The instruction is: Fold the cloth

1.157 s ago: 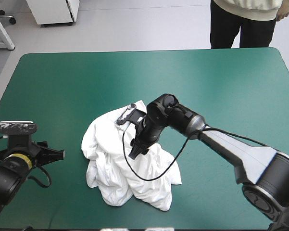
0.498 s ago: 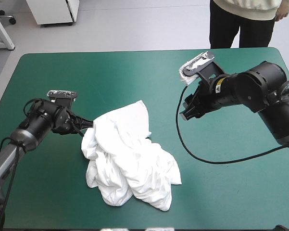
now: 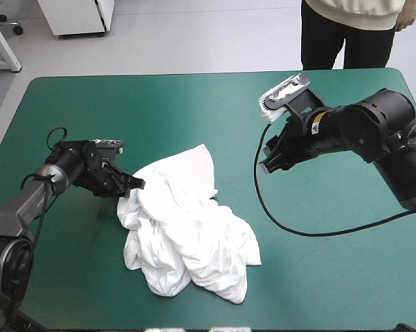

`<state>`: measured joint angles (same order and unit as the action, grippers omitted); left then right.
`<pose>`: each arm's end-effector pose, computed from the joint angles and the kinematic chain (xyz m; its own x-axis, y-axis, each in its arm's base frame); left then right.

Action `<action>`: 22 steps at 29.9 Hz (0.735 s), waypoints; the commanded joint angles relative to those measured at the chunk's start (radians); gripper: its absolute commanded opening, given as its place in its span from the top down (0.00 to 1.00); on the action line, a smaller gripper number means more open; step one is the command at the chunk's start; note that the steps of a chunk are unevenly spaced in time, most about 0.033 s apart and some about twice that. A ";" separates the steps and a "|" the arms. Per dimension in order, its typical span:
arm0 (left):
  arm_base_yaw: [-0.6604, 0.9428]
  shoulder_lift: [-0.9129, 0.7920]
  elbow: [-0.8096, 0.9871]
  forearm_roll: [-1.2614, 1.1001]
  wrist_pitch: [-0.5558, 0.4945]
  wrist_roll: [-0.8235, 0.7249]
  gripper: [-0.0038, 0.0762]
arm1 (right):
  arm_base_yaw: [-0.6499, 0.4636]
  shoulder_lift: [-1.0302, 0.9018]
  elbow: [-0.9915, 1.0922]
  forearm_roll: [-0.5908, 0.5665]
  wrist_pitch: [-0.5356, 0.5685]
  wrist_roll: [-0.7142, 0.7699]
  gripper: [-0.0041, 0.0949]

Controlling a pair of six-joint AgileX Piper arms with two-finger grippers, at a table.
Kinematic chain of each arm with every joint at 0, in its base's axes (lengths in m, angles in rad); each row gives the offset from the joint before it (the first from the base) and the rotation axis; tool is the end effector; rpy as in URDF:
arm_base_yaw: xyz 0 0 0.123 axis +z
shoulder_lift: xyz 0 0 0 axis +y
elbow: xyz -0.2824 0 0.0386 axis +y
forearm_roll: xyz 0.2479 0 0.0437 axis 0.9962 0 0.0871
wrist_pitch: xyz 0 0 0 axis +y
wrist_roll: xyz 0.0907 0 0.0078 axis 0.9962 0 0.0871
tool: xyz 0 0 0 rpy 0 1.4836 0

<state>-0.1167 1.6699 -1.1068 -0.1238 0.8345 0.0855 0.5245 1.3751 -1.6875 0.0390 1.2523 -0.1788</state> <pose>0.3197 -0.0459 0.2173 -0.9584 0.1145 -0.2613 0.1417 0.9860 -0.0878 0.2279 0.1357 0.4567 -0.5562 -0.5132 -0.6536 -0.6224 0.7785 -0.0816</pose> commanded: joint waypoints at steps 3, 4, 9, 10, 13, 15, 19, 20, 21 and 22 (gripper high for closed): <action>-0.004 0.042 -0.027 -0.031 0.009 0.029 0.60 | -0.007 -0.030 -0.031 0.003 -0.006 -0.003 0.38; -0.006 0.053 -0.027 -0.043 0.012 0.035 0.61 | -0.007 -0.030 -0.031 0.003 -0.008 -0.003 0.38; -0.047 0.067 -0.027 -0.062 0.039 0.111 0.62 | -0.007 -0.030 -0.031 -0.007 -0.008 -0.003 0.38; -0.053 0.067 -0.027 -0.062 0.043 0.125 0.66 | -0.007 -0.030 -0.031 -0.007 -0.008 -0.003 0.38; -0.062 0.067 -0.027 -0.062 0.043 0.129 0.86 | -0.007 -0.030 -0.031 -0.007 -0.006 -0.003 0.38; -0.062 0.067 -0.027 -0.059 0.043 0.129 0.96 | -0.007 -0.030 -0.031 -0.007 -0.005 -0.002 0.38; -0.062 0.067 -0.027 -0.047 0.045 0.142 0.96 | -0.007 -0.030 -0.031 -0.007 -0.005 -0.002 0.38; -0.062 0.067 -0.027 -0.045 0.045 0.142 0.96 | -0.007 -0.030 -0.031 -0.007 -0.005 -0.002 0.38; -0.062 0.067 -0.027 -0.041 0.045 0.142 0.96 | -0.007 -0.030 -0.031 -0.007 -0.005 -0.002 0.38; -0.062 0.065 -0.027 -0.038 0.045 0.142 0.96 | -0.007 -0.030 -0.031 -0.002 -0.003 0.001 0.38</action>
<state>-0.1633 1.7304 -1.1370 -0.1185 0.8823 0.2276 0.5245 1.3751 -1.6875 0.0371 1.2523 -0.1788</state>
